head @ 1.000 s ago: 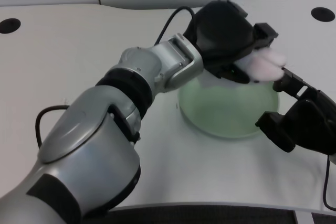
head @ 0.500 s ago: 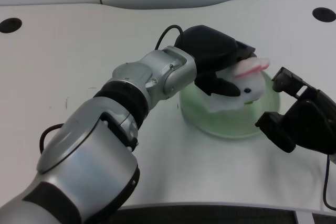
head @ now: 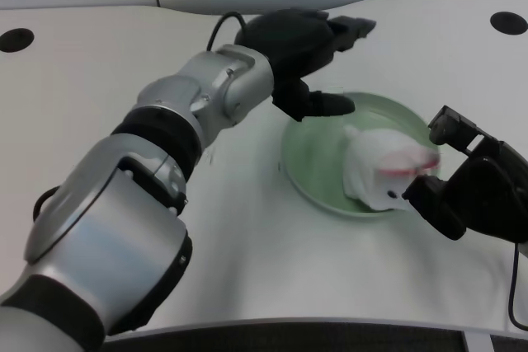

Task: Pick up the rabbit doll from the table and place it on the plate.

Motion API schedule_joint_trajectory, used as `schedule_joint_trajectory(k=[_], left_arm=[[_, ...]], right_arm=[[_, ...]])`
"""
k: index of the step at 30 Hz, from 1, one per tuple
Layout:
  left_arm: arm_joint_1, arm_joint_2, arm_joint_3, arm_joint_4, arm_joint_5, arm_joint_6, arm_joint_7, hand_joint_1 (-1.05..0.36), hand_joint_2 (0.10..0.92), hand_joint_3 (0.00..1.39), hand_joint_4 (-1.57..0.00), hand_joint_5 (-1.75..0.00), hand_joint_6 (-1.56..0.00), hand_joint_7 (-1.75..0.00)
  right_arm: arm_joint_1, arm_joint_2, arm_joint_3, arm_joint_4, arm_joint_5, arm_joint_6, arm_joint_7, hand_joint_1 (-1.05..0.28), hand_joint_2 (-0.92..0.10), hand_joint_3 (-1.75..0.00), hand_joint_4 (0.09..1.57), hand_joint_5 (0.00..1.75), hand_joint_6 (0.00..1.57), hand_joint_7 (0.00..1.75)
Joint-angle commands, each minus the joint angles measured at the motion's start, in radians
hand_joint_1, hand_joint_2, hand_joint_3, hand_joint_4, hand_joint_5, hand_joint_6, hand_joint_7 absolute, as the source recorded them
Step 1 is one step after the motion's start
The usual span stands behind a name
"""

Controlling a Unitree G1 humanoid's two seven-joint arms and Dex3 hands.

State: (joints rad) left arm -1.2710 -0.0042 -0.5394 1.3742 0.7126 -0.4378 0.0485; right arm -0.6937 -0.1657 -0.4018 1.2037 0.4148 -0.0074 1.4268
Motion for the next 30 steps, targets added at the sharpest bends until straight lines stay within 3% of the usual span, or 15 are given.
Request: schedule_joint_trajectory(k=[1, 5, 11, 15, 18, 21, 24, 26, 30], left_arm=[[-0.020, 0.055, 0.013, -0.011, -0.009, -0.024, -0.010, -1.05, 0.921, 0.82, 0.00, 0.00, -0.01, 0.00], [-0.023, 0.111, 0.024, -0.019, -0.019, -0.064, -0.006, -1.05, 0.921, 0.81, 0.00, 0.00, -0.01, -0.01], [0.045, 0.216, 0.154, -0.043, -0.165, -0.219, -0.117, -1.05, 0.921, 0.79, -0.02, -0.01, -0.05, -0.02], [0.153, 0.248, 0.322, -0.056, -0.382, -0.322, -0.343, -1.05, 0.921, 0.75, -0.05, -0.02, -0.05, -0.02], [0.223, 0.231, 0.490, -0.063, -0.605, -0.265, -0.637, -1.05, 0.921, 0.74, -0.06, -0.03, -0.05, -0.02], [0.308, 0.228, 0.626, -0.076, -0.784, -0.141, -0.900, -1.05, 0.921, 0.75, -0.14, -0.07, -0.07, -0.02], [0.375, 0.235, 0.686, -0.095, -0.858, -0.088, -1.002, -1.05, 0.921, 0.76, -0.17, -0.08, -0.09, -0.03], [0.421, 0.239, 0.732, -0.110, -0.913, -0.031, -1.062, -1.05, 0.921, 0.75, -0.19, -0.09, -0.10, -0.03], [0.531, 0.259, 0.819, -0.160, -1.019, 0.081, -1.182, -1.05, 0.921, 0.73, -0.19, -0.09, -0.11, -0.03]], right_arm=[[0.006, -0.021, -0.005, -0.004, 0.010, -0.002, 0.003, -0.64, -0.92, -0.01, 1.08, 1.75, 0.86, 1.75], [0.005, -0.026, -0.005, -0.003, 0.006, -0.001, -0.006, -0.65, -0.92, -0.01, 1.08, 1.75, 0.87, 1.75], [0.007, -0.030, -0.001, -0.004, 0.000, -0.005, -0.016, -0.65, -0.92, -0.02, 1.07, 1.75, 0.85, 1.75], [0.007, -0.030, -0.005, -0.003, 0.006, 0.002, -0.019, -0.63, -0.92, -0.03, 1.05, 1.75, 0.83, 1.75], [0.006, -0.032, -0.006, -0.001, 0.006, 0.008, -0.018, -0.62, -0.92, -0.02, 1.05, 1.75, 0.82, 1.75], [0.003, -0.033, -0.005, -0.001, 0.004, 0.000, -0.018, -0.63, -0.92, -0.02, 1.05, 1.75, 0.82, 1.75], [0.004, -0.036, -0.004, -0.003, 0.001, -0.005, -0.027, -0.65, -0.92, -0.03, 1.05, 1.75, 0.83, 1.75], [0.005, -0.037, -0.005, -0.003, 0.003, -0.005, -0.023, -0.64, -0.92, -0.05, 1.05, 1.75, 0.83, 1.75], [0.001, -0.042, -0.007, 0.006, 0.005, 0.012, -0.015, -0.61, -0.92, -0.05, 1.04, 1.75, 0.80, 1.75]])
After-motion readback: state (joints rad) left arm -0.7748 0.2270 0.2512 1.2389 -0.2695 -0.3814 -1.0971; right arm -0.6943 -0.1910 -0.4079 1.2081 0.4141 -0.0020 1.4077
